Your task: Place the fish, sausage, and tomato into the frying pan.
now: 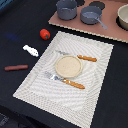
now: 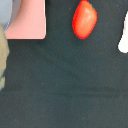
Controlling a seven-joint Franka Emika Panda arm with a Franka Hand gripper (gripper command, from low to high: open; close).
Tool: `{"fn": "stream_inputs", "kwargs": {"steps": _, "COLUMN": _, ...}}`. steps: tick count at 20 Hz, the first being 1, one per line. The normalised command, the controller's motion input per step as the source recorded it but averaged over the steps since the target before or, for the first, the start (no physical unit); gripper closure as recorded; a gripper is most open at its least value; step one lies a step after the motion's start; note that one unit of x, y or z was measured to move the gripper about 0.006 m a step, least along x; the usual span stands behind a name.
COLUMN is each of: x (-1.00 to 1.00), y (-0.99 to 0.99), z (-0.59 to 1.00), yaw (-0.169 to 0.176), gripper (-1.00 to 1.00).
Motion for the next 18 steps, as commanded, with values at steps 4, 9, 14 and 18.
{"fn": "stream_inputs", "kwargs": {"steps": 4, "x": -0.04, "y": -1.00, "z": -0.63, "yaw": 0.000, "gripper": -1.00}}
{"fn": "stream_inputs", "kwargs": {"steps": 9, "x": -0.01, "y": -1.00, "z": -0.61, "yaw": 0.000, "gripper": -1.00}}
{"fn": "stream_inputs", "kwargs": {"steps": 14, "x": 0.00, "y": -1.00, "z": -0.56, "yaw": 0.000, "gripper": -1.00}}
{"fn": "stream_inputs", "kwargs": {"steps": 18, "x": -0.03, "y": -1.00, "z": -0.51, "yaw": 0.001, "gripper": -1.00}}
